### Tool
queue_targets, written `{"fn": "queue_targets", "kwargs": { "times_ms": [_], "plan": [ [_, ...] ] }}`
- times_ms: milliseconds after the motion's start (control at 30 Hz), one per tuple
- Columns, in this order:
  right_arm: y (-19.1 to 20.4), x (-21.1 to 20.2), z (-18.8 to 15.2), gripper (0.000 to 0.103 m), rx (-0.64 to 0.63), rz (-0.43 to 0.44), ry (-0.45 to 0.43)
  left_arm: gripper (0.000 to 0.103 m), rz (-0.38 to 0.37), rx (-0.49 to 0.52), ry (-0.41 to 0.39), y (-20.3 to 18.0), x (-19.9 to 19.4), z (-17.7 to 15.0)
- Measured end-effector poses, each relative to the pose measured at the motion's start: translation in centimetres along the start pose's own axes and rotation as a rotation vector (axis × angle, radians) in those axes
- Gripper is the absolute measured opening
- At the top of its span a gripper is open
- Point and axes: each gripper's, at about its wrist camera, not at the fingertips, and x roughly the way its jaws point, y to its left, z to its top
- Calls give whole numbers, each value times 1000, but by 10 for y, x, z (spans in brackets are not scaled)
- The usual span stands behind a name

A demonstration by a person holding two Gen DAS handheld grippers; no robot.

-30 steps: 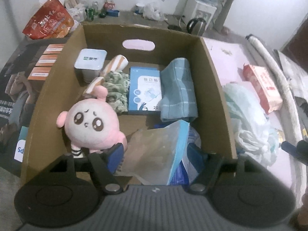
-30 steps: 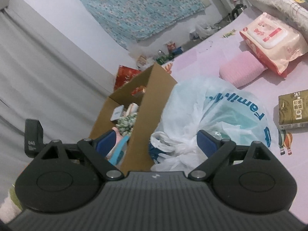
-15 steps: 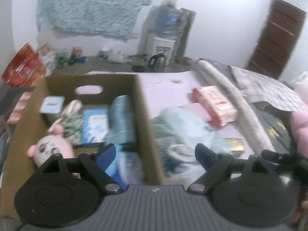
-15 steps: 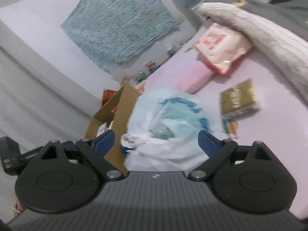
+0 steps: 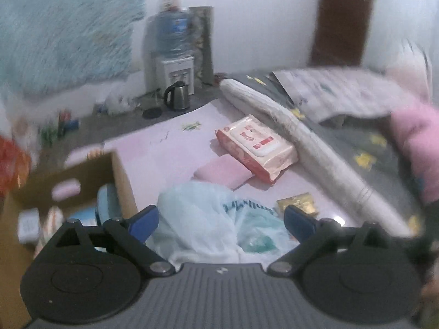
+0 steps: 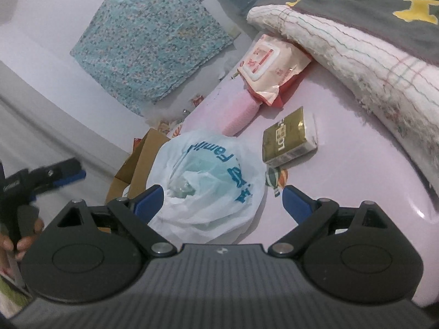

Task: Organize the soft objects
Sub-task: 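Move both tools back to the bed toward the pink sponge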

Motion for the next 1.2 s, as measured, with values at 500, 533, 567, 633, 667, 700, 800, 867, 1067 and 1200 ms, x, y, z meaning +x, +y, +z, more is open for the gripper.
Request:
{"fn": "queue_targets", "kwargs": {
  "times_ms": [500,533,567,633,667,700,800,867,1067,1200],
  "plan": [
    [-6,34,43,94,-76,31,101,99,-64,495,246,-46,170,67],
    [-8,36,45,94,-76,32,106,99,-75,514,260,-48,181,68],
    [-10,38,46,94,-73,34,110,100,-82,539,273,-49,191,68],
    [-14,40,48,94,-63,44,117,100,-97,586,296,-52,210,68],
    [-16,42,50,94,-55,54,119,100,-113,606,308,-53,219,67],
    [-18,43,51,94,-48,59,121,100,-128,618,320,-53,227,68],
    [-23,44,54,94,-37,55,122,100,-156,649,348,-53,250,66],
    [-26,46,55,94,-31,48,123,100,-158,660,353,-53,261,66],
    [-33,49,57,95,-13,47,124,101,-183,670,392,-45,289,67],
    [-33,53,58,95,-26,34,130,101,-183,661,411,-42,304,67]
  ]
}}
